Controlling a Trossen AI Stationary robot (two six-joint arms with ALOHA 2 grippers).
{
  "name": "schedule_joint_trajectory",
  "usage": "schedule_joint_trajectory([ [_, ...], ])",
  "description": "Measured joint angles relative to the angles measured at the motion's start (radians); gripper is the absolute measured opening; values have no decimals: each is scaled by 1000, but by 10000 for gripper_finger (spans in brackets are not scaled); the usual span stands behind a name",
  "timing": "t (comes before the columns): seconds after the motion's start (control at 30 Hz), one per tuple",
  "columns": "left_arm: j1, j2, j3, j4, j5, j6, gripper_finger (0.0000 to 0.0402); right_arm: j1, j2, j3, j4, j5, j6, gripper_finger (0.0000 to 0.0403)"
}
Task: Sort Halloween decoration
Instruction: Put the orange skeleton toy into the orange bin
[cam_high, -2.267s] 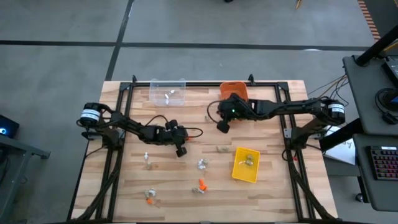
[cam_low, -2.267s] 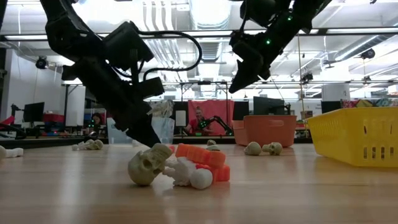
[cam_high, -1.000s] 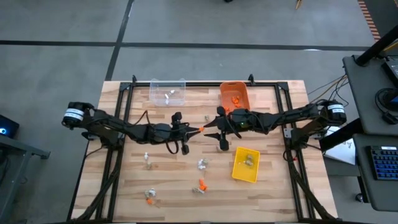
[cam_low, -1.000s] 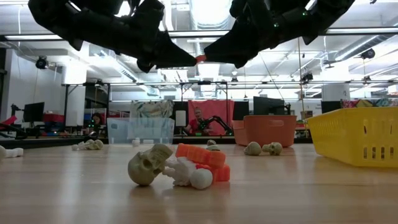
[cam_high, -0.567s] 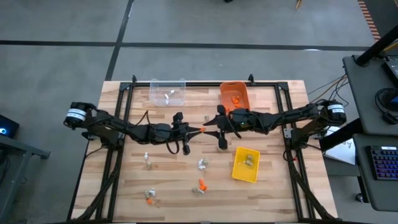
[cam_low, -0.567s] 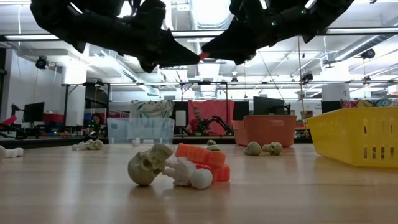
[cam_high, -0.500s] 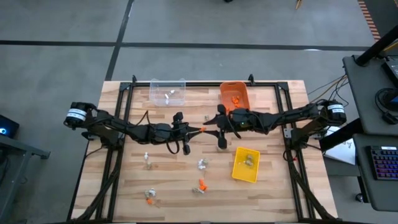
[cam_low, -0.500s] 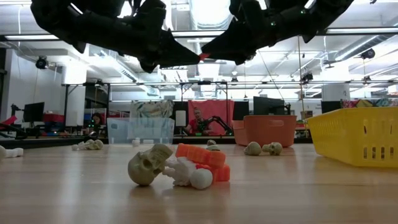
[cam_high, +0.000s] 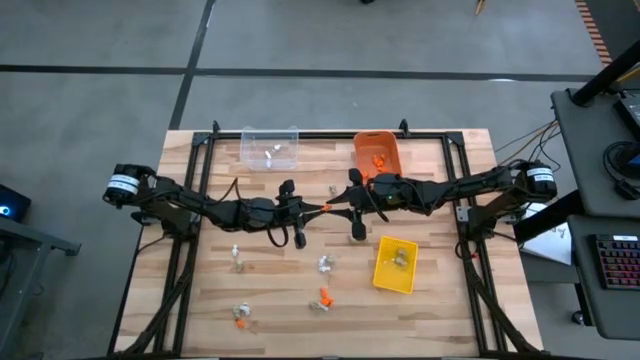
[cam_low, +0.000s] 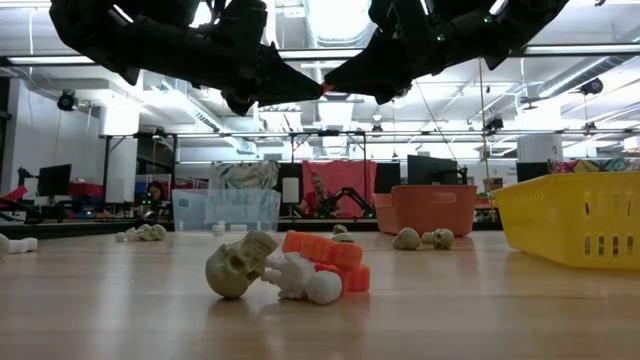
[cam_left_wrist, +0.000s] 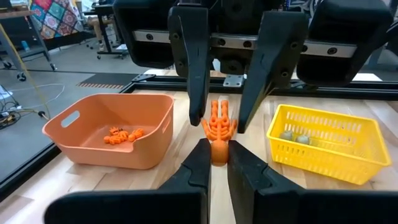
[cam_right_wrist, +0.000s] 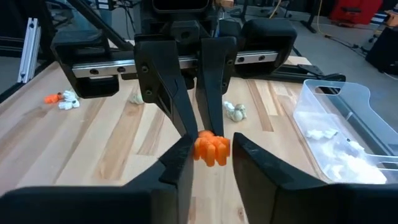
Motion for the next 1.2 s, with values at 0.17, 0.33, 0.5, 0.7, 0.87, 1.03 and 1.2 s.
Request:
schedule_joint_trajectory([
  [0.17, 0, 0, 0, 4, 0, 0, 6, 0, 0, 0, 0, 0, -2, 44],
  [0.33, 0, 0, 0, 3, 0, 0, 7, 0, 0, 0, 0, 0, -7, 15],
  [0.5, 0, 0, 0, 3, 0, -3, 9, 0, 0, 0, 0, 0, -7, 14],
  [0.7, 0, 0, 0, 5, 1, -3, 56, -7, 0, 0, -7, -1, -6, 13],
  [0.87, 0, 0, 0, -34, -8, -17, 127, -51, -5, 2, -58, 33, 20, 13],
  [1.03, 0, 0, 0, -118, -4, -66, 186, -154, -27, 44, -327, 271, 58, 13],
  [1.2, 0, 0, 0, -177, -7, -121, 209, -319, -9, 121, -690, 475, 224, 13],
])
